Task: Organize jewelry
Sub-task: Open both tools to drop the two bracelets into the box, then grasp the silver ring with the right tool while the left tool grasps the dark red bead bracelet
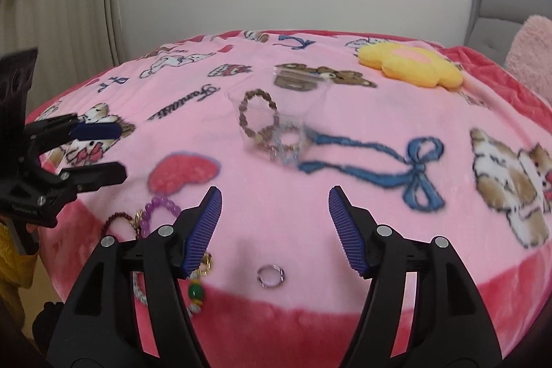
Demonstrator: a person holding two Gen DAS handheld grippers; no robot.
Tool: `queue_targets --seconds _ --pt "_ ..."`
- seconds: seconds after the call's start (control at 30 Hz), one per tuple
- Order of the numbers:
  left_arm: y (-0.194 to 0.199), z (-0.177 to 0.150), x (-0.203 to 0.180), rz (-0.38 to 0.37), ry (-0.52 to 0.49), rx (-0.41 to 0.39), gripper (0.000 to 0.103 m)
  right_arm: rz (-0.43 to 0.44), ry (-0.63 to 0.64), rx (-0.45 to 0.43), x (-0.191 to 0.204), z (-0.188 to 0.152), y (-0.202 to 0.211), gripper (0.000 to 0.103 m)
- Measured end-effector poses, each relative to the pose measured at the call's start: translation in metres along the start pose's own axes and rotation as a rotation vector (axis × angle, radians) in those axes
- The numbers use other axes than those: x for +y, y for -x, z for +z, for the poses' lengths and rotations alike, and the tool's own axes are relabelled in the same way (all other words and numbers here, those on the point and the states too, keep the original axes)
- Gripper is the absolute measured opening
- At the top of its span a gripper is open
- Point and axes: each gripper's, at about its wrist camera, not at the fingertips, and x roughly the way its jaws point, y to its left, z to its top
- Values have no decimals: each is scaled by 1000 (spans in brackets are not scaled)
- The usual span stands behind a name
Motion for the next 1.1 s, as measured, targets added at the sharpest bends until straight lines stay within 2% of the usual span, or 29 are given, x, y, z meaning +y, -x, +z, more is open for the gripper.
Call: queue_targets --seconds 0.2,0.33,0.5,0.57,0.63,0.8,0.9,0.97,1.03,1.1 --pt "4 -23 2 -25 17 40 74 -9 23 37 1 -16 -2 61" --pt "6 -38 -3 -31 -14 65 74 -9 53 70 4 -24 -4 49" --pt "3 -52 -3 -38 -17 105 74 3 76 104 7 -34 -7 43" --pt "2 -56 -3 -32 -31 111 69 7 89 121 9 -38 -10 39" --pt "-1 -60 -4 -16 -50 125 57 11 95 133 10 -40 -12 35" --pt "-7 -66 4 -24 -12 157 43 5 119 148 14 -45 -16 27" --pt "-7 -68 7 -29 2 150 39 7 126 154 15 -47 -17 22" --pt "-8 -68 8 -33 4 149 31 8 126 154 15 -48 -17 21" --pt "-8 -68 9 -22 4 150 16 6 126 155 15 -49 -18 19" --pt "-9 -69 7 -21 -7 148 12 7 129 155 15 -49 -18 19"
